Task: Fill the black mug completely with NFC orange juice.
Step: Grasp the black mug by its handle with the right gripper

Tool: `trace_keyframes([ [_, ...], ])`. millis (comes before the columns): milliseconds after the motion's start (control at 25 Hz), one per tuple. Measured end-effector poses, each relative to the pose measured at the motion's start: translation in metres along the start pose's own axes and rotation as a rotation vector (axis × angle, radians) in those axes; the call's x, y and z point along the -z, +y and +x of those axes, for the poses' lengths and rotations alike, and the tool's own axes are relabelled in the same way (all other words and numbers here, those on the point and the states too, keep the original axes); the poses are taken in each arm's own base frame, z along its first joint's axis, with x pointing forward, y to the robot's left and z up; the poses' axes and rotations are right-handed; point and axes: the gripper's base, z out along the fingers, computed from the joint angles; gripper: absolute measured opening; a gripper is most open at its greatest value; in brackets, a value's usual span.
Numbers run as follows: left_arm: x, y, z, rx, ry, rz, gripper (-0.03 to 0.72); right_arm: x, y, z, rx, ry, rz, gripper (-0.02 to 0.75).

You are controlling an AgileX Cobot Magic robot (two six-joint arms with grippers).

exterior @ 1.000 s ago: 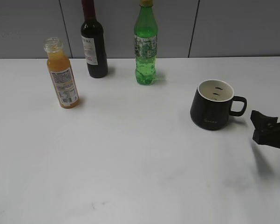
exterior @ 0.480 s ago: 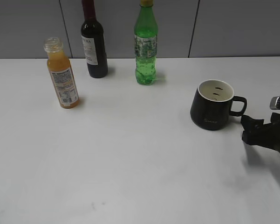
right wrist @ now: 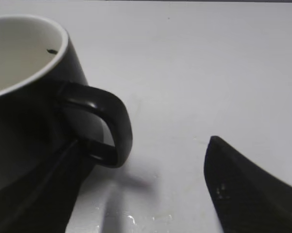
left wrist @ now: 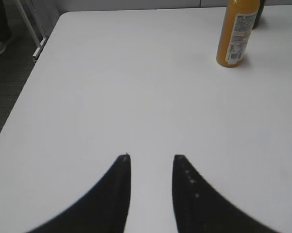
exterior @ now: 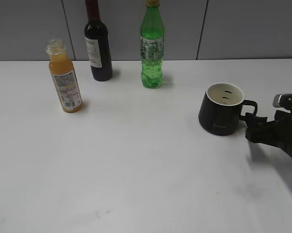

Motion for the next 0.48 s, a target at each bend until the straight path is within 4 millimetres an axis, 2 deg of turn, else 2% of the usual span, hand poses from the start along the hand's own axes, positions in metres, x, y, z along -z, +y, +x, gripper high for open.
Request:
trace_keyframes([
  [480,0.0,0.0,0.0,0.0,0.0,0.0,0.236,-0.014,0.001,0.005,0.002,0.005,-0.007,0.595],
])
